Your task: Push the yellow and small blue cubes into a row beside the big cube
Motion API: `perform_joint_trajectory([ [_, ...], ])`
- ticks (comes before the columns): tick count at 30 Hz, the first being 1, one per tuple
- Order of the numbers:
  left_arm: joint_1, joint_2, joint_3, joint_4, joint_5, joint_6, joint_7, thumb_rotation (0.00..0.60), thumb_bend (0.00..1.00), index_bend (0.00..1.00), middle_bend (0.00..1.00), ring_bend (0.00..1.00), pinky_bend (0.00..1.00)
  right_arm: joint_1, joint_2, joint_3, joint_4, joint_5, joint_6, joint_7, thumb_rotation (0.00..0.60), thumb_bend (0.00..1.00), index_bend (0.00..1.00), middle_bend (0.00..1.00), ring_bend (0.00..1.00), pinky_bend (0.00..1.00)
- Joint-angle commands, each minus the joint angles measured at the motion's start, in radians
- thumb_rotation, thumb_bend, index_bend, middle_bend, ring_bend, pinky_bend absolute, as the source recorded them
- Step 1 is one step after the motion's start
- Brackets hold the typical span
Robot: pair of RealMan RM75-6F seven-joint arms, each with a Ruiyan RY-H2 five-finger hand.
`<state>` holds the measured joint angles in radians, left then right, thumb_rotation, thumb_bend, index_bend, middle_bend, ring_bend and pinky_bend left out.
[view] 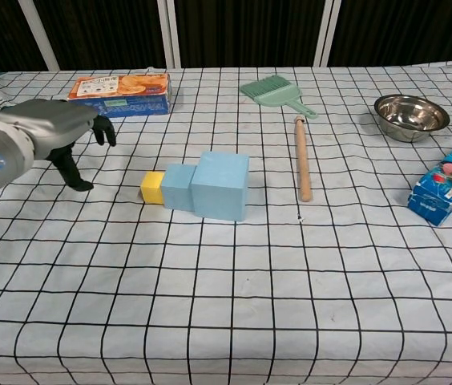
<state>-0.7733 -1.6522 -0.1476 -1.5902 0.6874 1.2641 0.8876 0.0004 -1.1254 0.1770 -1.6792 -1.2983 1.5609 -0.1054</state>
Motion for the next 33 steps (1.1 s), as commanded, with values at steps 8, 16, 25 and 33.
perform_joint_trajectory([
  [8,0.014,-0.002,0.038,0.015,0.009,-0.074,-0.036,0.600,0.22,0.30,0.25,0.05,0.00,0.000,0.000,0.002,0.000,0.006,-0.002,-0.001,0.600,0.20,0.11,0.07,0.21,0.12],
  [16,0.003,-0.046,0.031,0.036,0.013,-0.086,-0.032,0.600,0.22,0.29,0.25,0.05,0.00,-0.001,0.002,0.002,-0.002,0.002,0.001,0.002,0.600,0.20,0.11,0.07,0.21,0.12],
  [25,-0.019,-0.095,0.019,0.057,0.011,-0.093,-0.008,0.600,0.22,0.29,0.25,0.05,0.00,-0.001,0.002,0.003,-0.001,0.004,0.001,0.003,0.600,0.20,0.11,0.07,0.21,0.12],
  [33,-0.023,-0.120,0.019,0.070,0.001,-0.088,0.009,0.600,0.22,0.29,0.25,0.05,0.00,-0.004,0.005,0.005,-0.003,0.004,0.005,0.011,0.600,0.20,0.11,0.07,0.21,0.12],
])
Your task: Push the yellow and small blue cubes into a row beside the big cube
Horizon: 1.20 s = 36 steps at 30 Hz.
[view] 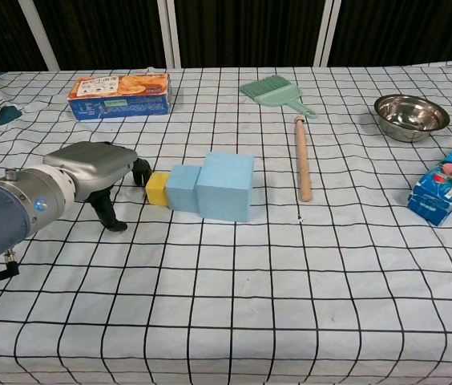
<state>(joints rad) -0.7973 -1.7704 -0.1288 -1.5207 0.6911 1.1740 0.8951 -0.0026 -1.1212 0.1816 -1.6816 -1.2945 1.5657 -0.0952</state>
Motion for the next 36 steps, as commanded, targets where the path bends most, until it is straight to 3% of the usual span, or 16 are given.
perform_joint_trajectory([
  [1,0.002,-0.002,0.001,0.001,-0.003,0.003,0.002,0.600,0.22,0.29,0.25,0.05,0.00,-0.001,0.001,0.001,0.000,0.000,0.001,0.002,0.600,0.20,0.11,0.07,0.21,0.12],
  [15,0.016,0.019,-0.002,-0.033,0.022,0.037,-0.001,0.600,0.22,0.29,0.25,0.05,0.00,0.000,0.000,0.000,-0.001,-0.002,0.001,-0.001,0.600,0.20,0.11,0.07,0.21,0.12],
  [25,0.098,0.194,-0.007,-0.179,0.129,0.188,-0.066,0.600,0.22,0.22,0.19,0.00,0.00,0.001,0.000,-0.002,0.000,-0.003,-0.002,-0.006,0.600,0.20,0.11,0.07,0.21,0.12],
  [28,0.154,0.280,0.029,-0.251,0.209,0.233,-0.139,0.600,0.22,0.20,0.16,0.00,0.00,0.003,-0.001,-0.005,0.000,-0.005,-0.006,-0.012,0.600,0.20,0.11,0.07,0.21,0.12],
  [31,0.236,0.381,0.102,-0.318,0.339,0.303,-0.240,0.600,0.22,0.19,0.14,0.00,0.00,0.006,-0.003,-0.010,0.002,-0.009,-0.012,-0.021,0.600,0.20,0.11,0.07,0.21,0.12],
  [36,0.374,0.502,0.211,-0.321,0.473,0.406,-0.417,0.600,0.20,0.18,0.11,0.00,0.00,0.014,-0.006,-0.022,-0.003,-0.024,-0.027,-0.034,0.600,0.20,0.11,0.07,0.21,0.12],
])
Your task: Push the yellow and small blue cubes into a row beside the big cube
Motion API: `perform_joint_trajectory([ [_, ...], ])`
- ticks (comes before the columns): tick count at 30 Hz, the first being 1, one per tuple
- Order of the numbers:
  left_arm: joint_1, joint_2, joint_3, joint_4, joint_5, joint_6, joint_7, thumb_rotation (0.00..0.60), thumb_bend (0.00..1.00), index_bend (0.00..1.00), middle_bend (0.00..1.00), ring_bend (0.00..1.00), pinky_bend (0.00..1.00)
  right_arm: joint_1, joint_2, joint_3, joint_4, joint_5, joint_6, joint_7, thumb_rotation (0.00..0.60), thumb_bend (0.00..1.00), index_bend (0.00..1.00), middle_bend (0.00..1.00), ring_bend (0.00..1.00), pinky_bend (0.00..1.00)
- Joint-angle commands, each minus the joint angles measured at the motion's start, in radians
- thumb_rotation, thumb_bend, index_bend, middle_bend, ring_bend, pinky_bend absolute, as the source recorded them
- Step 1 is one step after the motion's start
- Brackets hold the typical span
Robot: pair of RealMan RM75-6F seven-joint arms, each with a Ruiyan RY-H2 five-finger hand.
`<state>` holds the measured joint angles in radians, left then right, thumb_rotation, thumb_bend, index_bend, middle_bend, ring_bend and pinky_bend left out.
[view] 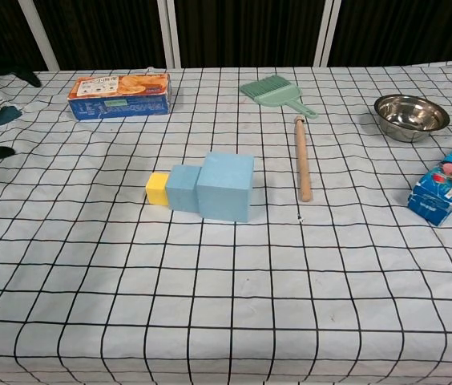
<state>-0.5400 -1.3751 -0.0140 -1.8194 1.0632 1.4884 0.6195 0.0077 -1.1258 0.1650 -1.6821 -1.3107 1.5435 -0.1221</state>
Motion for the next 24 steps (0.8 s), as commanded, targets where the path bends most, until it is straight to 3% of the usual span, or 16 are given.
perform_joint_trajectory([
  [1,0.140,0.124,0.113,-0.014,0.119,0.102,-0.183,0.600,0.20,0.17,0.11,0.00,0.00,0.005,-0.002,-0.008,-0.003,-0.011,-0.006,-0.011,0.600,0.20,0.11,0.07,0.21,0.12],
  [9,0.257,0.169,0.181,0.115,0.242,0.141,-0.443,0.600,0.18,0.17,0.09,0.00,0.00,0.015,-0.008,-0.018,-0.015,-0.037,-0.014,-0.025,0.600,0.20,0.11,0.07,0.21,0.12],
  [16,0.303,0.175,0.167,0.214,0.315,0.169,-0.618,0.600,0.18,0.16,0.08,0.00,0.00,0.035,-0.018,-0.034,-0.013,-0.056,-0.054,-0.014,0.600,0.20,0.11,0.07,0.21,0.12],
  [20,0.326,0.185,0.155,0.255,0.375,0.221,-0.670,0.600,0.18,0.16,0.08,0.00,0.00,0.041,-0.034,-0.039,-0.006,-0.069,-0.055,-0.026,0.600,0.20,0.11,0.07,0.21,0.12],
  [24,0.350,0.209,0.151,0.247,0.347,0.205,-0.674,0.600,0.18,0.16,0.08,0.00,0.00,0.039,-0.033,-0.041,-0.013,-0.070,-0.050,-0.034,0.600,0.20,0.11,0.07,0.21,0.12],
])
